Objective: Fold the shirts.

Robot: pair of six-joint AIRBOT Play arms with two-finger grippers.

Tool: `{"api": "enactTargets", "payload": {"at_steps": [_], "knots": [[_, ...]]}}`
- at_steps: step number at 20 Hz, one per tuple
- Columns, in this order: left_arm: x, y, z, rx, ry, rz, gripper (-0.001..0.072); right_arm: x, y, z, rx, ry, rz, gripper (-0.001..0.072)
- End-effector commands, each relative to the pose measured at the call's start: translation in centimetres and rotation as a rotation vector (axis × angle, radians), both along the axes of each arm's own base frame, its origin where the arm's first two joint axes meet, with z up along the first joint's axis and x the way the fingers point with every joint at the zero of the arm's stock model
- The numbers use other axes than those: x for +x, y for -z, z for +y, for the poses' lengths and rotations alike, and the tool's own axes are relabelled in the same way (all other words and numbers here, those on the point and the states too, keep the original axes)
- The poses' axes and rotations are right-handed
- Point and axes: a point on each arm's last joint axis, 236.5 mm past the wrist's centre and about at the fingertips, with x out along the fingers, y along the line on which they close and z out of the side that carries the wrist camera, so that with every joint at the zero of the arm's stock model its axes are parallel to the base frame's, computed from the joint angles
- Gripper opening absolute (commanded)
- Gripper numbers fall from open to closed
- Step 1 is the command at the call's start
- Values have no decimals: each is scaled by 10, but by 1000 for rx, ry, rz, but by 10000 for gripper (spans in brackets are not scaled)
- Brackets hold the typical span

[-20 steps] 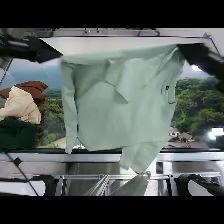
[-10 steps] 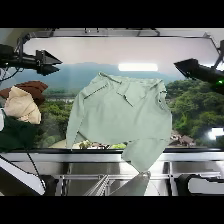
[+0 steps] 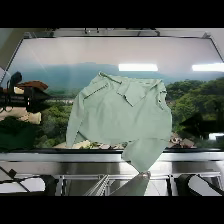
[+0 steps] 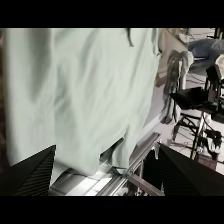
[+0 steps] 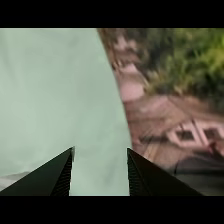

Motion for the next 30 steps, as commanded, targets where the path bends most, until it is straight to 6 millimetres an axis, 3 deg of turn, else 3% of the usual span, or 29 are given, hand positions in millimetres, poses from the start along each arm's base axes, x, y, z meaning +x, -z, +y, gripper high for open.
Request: {"api": "enactTargets", "payload": {"at_steps": [1,7,10,12,13,15,19,27,28,30], "knots": [[-51,44,4,83,-35,108,712,-61,36,22,49,90,192,401],[-73,49,-4,51,-14,163,712,-83,66,61,91,-13,256,396],[-78,48,-4,47,5,175,712,-64,69,89,168,-65,177,379],[-92,56,-1,86,40,227,712,-43,64,107,240,-63,92,245],[-99,64,3,130,58,257,711,-31,58,115,278,-59,34,139],[-110,82,10,218,75,309,712,-19,51,121,309,-45,-21,19],[-121,115,-6,278,81,328,711,-17,47,121,308,-58,-51,20],[-159,142,-70,261,335,452,692,-16,45,122,312,-63,-63,20],[-164,144,-78,253,372,469,523,-15,43,123,319,-65,-69,19],[-165,143,-86,240,422,485,98,-15,39,125,337,-67,-72,19]]}}
